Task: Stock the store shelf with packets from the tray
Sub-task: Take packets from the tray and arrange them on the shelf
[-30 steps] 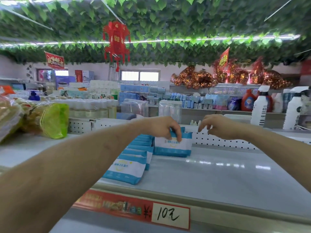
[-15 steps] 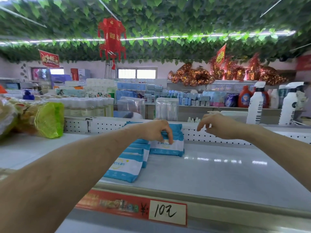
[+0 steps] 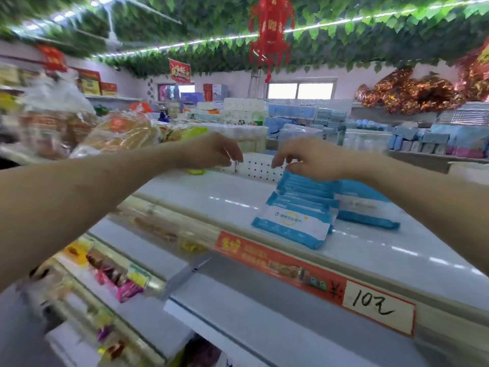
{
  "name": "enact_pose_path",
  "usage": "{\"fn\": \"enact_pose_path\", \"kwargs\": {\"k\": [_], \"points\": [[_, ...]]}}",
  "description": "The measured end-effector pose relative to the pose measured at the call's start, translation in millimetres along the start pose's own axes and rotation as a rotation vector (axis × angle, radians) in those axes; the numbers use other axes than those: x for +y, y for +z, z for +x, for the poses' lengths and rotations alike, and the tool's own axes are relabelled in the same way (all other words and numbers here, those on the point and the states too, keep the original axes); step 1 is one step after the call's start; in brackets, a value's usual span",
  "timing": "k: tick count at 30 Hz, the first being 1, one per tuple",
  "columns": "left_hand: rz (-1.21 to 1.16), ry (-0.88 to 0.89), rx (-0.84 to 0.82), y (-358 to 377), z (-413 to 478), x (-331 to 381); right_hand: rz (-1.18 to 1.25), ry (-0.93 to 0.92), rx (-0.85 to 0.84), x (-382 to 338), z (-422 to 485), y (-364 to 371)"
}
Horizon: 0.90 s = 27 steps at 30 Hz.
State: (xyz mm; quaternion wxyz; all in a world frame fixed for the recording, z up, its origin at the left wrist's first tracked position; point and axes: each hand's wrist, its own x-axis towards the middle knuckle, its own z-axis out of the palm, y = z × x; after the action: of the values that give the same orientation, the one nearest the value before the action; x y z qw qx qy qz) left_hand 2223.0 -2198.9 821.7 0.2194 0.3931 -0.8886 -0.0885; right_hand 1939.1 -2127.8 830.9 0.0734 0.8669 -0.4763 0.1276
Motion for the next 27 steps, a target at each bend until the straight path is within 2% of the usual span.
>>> {"fn": "enact_pose_path", "kwargs": {"k": [6,11,13,19,22,27], "points": [[0.102,-0.301,0.021,-33,-159,-87,0.087,-0.303,-0.059,-129,106,64],[0.075,-0.600,-0.001,-1,-309,-146,0.113,-0.554,-0.131,-248,152,154],[0.071,-0.716,-0.035,27,-367,-158,0.147,-0.631,-0.197,-287,154,198],[-0.003,-1.047,-0.149,128,-505,-163,0.239,-0.761,-0.562,-369,122,334],[-0.063,-1.130,-0.199,173,-545,-154,0.291,-0.805,-0.727,-395,99,385],[-0.143,-1.169,-0.301,231,-575,-148,0.322,-0.842,-0.859,-422,68,447]]}}
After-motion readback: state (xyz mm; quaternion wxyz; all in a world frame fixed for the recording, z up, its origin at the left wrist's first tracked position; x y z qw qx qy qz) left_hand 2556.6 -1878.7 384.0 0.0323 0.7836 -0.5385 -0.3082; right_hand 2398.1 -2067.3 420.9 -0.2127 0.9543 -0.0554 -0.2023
